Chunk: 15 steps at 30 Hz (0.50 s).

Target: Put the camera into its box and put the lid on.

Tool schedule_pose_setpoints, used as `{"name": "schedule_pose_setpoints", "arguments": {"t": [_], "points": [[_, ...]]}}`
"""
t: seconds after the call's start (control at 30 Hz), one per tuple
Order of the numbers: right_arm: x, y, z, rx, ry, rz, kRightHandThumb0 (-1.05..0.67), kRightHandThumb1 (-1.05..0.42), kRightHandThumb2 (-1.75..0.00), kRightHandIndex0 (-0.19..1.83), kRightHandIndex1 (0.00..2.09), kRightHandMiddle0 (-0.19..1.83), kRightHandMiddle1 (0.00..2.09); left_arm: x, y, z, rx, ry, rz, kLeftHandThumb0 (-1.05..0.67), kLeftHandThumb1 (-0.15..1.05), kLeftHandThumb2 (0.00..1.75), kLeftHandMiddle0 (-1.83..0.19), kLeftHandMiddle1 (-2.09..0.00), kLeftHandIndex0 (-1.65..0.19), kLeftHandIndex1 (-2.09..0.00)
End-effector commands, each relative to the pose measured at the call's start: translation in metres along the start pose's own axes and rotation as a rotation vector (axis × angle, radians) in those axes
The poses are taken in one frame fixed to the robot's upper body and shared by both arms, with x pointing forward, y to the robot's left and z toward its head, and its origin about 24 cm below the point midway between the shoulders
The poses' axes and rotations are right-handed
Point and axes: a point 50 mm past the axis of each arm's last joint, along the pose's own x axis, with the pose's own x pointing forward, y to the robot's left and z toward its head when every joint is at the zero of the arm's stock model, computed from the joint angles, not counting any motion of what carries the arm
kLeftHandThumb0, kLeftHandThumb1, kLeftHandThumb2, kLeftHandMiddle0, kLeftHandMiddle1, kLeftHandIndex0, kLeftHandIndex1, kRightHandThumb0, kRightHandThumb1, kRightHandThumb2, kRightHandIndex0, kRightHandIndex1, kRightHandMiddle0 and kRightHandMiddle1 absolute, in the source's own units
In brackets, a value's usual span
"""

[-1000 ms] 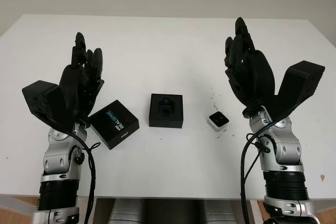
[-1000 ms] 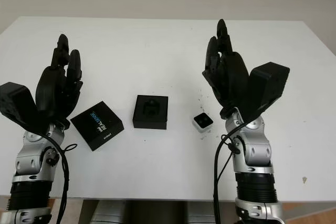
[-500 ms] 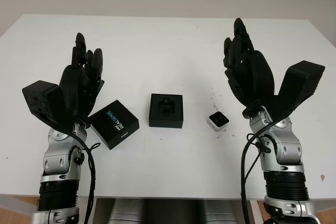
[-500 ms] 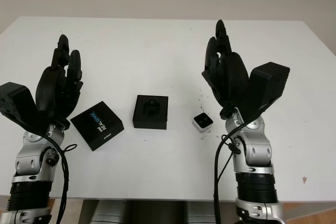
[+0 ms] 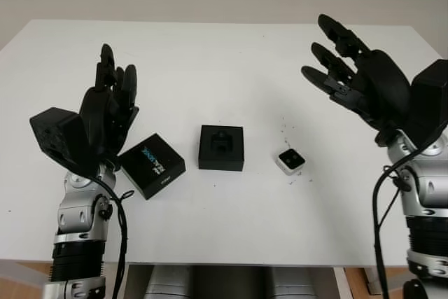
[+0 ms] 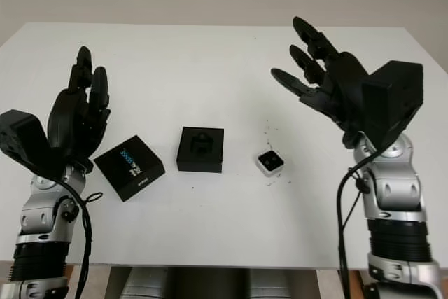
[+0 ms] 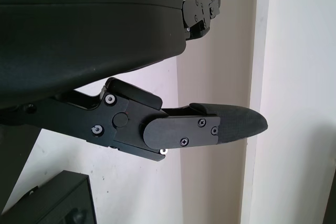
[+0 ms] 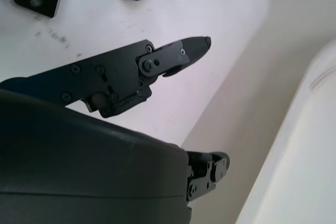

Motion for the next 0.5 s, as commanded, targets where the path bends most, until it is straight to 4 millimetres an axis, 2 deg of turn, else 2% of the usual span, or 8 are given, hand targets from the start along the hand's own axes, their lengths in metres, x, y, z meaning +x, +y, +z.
{"name": "schedule_pose_setpoints", "arguments": {"t": [0.0,0.1,0.23,0.33,0.47], "points": [[-0.002,-0.003,0.006,-0.122,-0.042,0.020,-0.29,-0.82,-0.03,0.27,0.22,0.25,0.29,0.001,-0.001,0.004,-0.001,-0.021,-0.012,-0.79,1.05,0.44,0.19,0.00,0.19,0.00],[-0.004,0.000,0.007,-0.247,-0.069,0.047,-0.22,-0.79,-0.03,0.33,0.24,0.30,0.34,0.001,-0.001,0.004,0.003,-0.020,-0.018,-0.79,1.05,0.44,0.19,0.00,0.19,0.00],[-0.005,0.006,0.005,-0.394,-0.071,0.090,-0.23,-0.73,-0.05,0.38,0.26,0.25,0.53,0.000,-0.001,0.004,-0.001,-0.020,-0.014,-0.78,1.05,0.44,0.19,0.00,0.19,0.00],[-0.005,0.011,0.004,-0.538,-0.066,0.144,-0.34,-0.74,-0.05,0.35,0.21,0.30,0.43,0.000,-0.001,0.005,0.000,-0.022,-0.015,-0.78,1.05,0.44,0.19,0.00,0.19,0.00],[-0.005,0.018,0.002,-0.661,-0.055,0.227,-0.36,-0.74,-0.06,0.36,0.19,0.32,0.37,0.000,-0.001,0.004,0.001,-0.018,-0.009,-0.78,1.05,0.44,0.19,0.00,0.19,0.00]]}}
